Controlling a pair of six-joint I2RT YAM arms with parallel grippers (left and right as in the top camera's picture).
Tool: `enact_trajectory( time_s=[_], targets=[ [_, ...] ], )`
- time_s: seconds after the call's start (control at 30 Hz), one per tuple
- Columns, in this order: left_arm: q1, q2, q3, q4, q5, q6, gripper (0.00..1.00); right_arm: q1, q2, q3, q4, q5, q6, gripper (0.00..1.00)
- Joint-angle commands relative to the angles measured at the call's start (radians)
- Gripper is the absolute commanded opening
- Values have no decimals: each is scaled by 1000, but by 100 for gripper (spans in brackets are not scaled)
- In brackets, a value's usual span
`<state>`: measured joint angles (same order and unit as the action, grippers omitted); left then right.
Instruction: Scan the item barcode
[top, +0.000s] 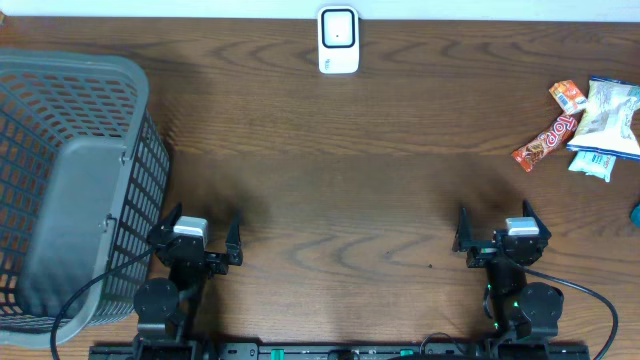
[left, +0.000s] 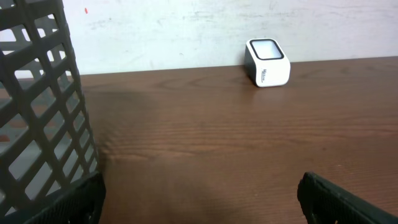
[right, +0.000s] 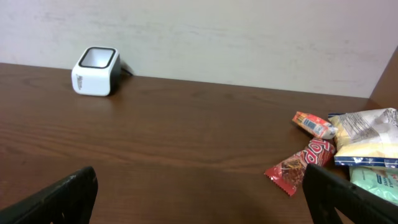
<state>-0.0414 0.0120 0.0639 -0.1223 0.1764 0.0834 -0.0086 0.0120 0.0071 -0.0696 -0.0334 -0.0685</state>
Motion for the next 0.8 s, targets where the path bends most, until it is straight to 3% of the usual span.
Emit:
enact_trajectory(
  time_s=[0.0, 0.77],
  targets=[
    [-5, -10, -29, -3, -9, 13, 98, 8, -6, -2, -3, 5, 12, 99],
    [-5, -10, -29, -3, -9, 13, 98, 8, -6, -2, -2, 65, 98, 99]
  ],
)
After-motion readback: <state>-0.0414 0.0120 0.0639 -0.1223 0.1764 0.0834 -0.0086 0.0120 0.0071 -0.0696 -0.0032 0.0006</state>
